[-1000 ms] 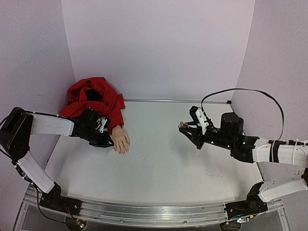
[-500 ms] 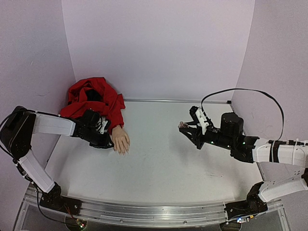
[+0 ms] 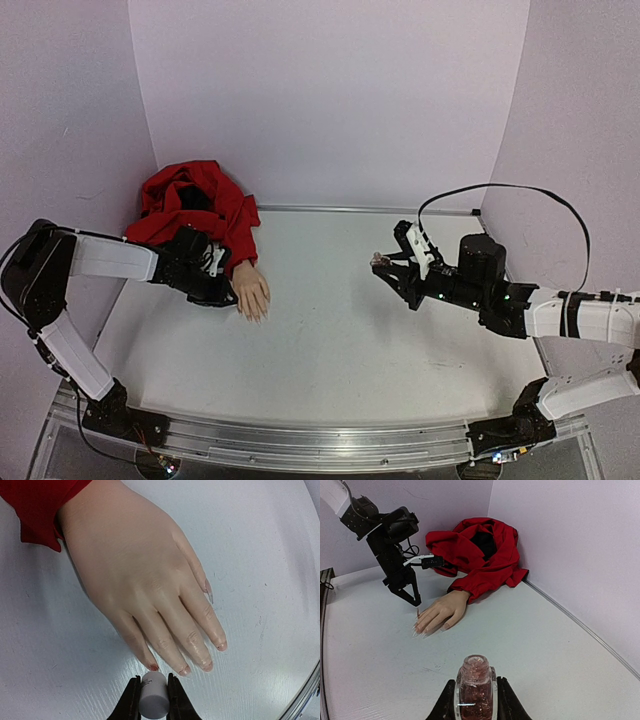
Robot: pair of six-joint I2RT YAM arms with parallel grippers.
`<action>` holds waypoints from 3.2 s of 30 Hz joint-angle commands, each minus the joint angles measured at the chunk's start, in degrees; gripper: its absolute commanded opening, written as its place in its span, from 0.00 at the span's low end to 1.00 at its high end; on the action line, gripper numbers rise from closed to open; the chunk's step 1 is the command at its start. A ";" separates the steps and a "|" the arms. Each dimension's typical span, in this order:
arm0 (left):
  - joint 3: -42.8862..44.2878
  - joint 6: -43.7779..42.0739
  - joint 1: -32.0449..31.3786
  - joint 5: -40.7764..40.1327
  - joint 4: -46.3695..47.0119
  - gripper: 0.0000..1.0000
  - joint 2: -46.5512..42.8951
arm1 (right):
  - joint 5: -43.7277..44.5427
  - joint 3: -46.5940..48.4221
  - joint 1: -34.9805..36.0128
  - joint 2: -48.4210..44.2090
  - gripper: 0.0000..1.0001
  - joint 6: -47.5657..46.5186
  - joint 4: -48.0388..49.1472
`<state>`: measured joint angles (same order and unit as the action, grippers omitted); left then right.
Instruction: Paint the nails
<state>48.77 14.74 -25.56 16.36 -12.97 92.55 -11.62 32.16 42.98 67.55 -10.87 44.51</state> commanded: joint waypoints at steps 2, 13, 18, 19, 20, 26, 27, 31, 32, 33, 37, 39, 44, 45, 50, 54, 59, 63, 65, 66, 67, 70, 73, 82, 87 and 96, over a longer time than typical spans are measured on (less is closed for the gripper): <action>2.29 -1.38 -0.10 -0.25 1.72 0.00 0.70 | -0.66 0.54 -0.29 -0.51 0.00 0.15 3.22; 2.04 -1.57 -0.10 -0.36 1.76 0.00 1.09 | -0.60 0.46 -0.35 -0.58 0.00 0.15 3.22; 2.03 -1.58 -0.12 -0.24 1.86 0.00 1.36 | -0.61 0.48 -0.29 -0.58 0.00 0.15 3.21; 2.03 -1.56 -0.11 -0.13 1.89 0.00 1.32 | -0.60 0.46 -0.30 -0.58 0.00 0.15 3.21; 1.96 -1.48 -0.10 -0.10 1.96 0.00 1.34 | -0.60 0.47 -0.35 -0.58 0.00 0.15 3.22; 1.77 -1.32 -0.18 0.42 2.12 0.00 1.24 | -0.74 0.45 -0.35 -0.44 0.00 0.15 3.22; 1.71 -1.23 -0.18 0.57 2.20 0.00 1.16 | -0.73 0.47 -0.33 -0.41 0.00 0.15 3.26; 1.35 -0.88 -0.17 0.98 2.56 0.00 0.80 | -0.79 0.48 -0.33 -0.36 0.00 0.23 3.21; 1.22 -0.86 -0.19 1.08 2.55 0.00 0.72 | -0.79 0.60 -0.35 -0.32 0.00 0.24 3.23; 1.17 -0.77 -0.19 1.25 2.68 0.00 0.70 | -0.78 0.56 -0.35 -0.31 0.00 0.20 3.22; 1.06 -0.53 -0.35 1.67 2.86 0.00 0.73 | -0.78 0.55 -0.35 -0.40 0.00 0.24 3.22; 1.02 -0.43 -0.57 1.74 2.86 0.00 0.74 | -0.85 0.56 -0.35 -0.40 0.00 0.24 3.25; 0.79 -0.17 -0.72 1.66 3.00 0.00 0.91 | -0.81 0.45 -0.34 -0.49 0.00 0.24 3.22; 0.71 -0.11 -0.74 1.70 3.04 0.00 0.90 | -0.78 0.51 -0.34 -0.49 0.00 0.26 3.27; 0.61 -0.06 -0.89 1.66 3.13 0.00 0.84 | -0.80 0.45 -0.35 -0.49 0.00 0.33 3.26; -0.04 0.10 -0.89 1.38 3.05 0.00 0.60 | -0.80 0.39 -0.32 -0.57 0.00 0.33 3.22; -0.62 0.20 -0.89 0.92 3.04 0.00 0.15 | -0.89 0.47 -0.32 -0.58 0.00 0.33 3.21; -0.65 0.29 -0.89 1.00 3.07 0.00 0.10 | -0.94 0.46 -0.34 -0.58 0.00 0.33 3.24; -0.74 0.37 -0.89 1.04 3.12 0.00 -0.13 | -0.87 0.47 -0.30 -0.66 0.00 0.33 3.26; -0.78 0.37 -0.89 1.04 3.05 0.00 -0.26 | -0.90 0.38 -0.35 -0.67 0.00 0.33 3.22; -0.78 0.36 -0.89 1.11 3.04 0.00 -0.31 | -0.87 0.36 -0.34 -0.67 0.00 0.33 3.22; -0.95 0.42 -0.89 1.21 3.04 0.00 -0.39 | -1.00 0.46 -0.35 -0.66 0.00 0.33 3.21; -1.29 0.72 -0.89 0.97 3.06 0.00 -1.72 | -0.84 0.40 -0.31 -0.66 0.00 0.33 3.22; -1.75 1.65 -0.90 2.05 2.63 0.00 -3.68 | -0.76 0.47 -0.30 -0.87 0.00 0.33 3.28; -1.03 0.99 -0.81 -1.14 0.28 0.00 -5.78 | -1.07 0.49 -0.34 -0.69 0.00 0.33 3.27; 1.64 -0.79 -0.81 -1.02 0.69 0.00 -1.60 | -0.62 0.36 -0.35 -0.93 0.00 0.16 3.21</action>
<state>47.46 14.92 -26.22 15.99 -12.95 90.26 -11.62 32.16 42.98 67.55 -10.85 44.53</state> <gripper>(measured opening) 0.156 0.220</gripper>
